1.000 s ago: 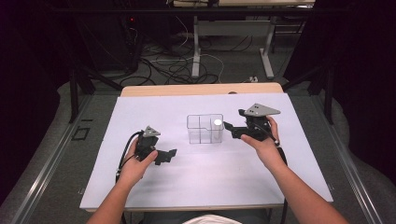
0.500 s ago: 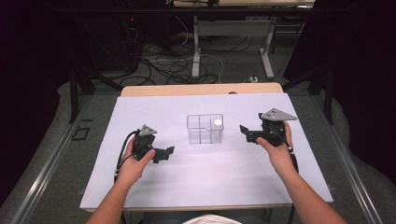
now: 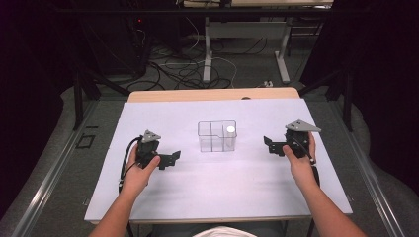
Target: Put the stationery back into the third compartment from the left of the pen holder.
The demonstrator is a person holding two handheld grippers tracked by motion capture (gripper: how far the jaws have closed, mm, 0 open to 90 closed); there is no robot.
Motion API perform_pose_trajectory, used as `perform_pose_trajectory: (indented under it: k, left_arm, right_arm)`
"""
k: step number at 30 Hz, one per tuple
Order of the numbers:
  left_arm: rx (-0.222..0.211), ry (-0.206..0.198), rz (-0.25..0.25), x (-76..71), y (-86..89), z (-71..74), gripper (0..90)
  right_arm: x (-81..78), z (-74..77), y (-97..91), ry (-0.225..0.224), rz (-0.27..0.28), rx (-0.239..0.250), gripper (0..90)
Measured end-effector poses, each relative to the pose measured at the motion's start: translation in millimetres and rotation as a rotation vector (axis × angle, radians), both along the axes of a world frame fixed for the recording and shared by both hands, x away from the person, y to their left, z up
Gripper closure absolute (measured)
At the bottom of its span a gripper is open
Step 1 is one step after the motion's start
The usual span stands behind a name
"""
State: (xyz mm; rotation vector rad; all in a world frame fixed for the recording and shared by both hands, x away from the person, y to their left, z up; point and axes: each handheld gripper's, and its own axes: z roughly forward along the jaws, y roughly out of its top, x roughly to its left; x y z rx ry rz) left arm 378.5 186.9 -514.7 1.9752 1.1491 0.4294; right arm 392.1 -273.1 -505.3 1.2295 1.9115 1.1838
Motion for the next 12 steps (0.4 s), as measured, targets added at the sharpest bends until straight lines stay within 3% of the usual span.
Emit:
perform_pose_trajectory:
  k: [1, 7, 12]
  left_arm:
    - [0.0, 0.018, -0.004, -0.2, 1.1, 0.6, 0.3]
    - [-0.027, 0.012, 0.035, 1.8, 2.3, -2.8, 0.3]
    - [-0.038, 0.022, 0.063, 3.0, 4.9, -1.9, 0.3]
  right_arm:
    - [0.3, -1.2, -1.3, 0.006, -0.007, 0.005, 0.0]
    - [2.0, -9.1, -8.4, 0.06, -0.058, 0.008, 0.0]
    - [2.5, -11.0, -13.2, 0.069, -0.101, 0.003, 0.0]
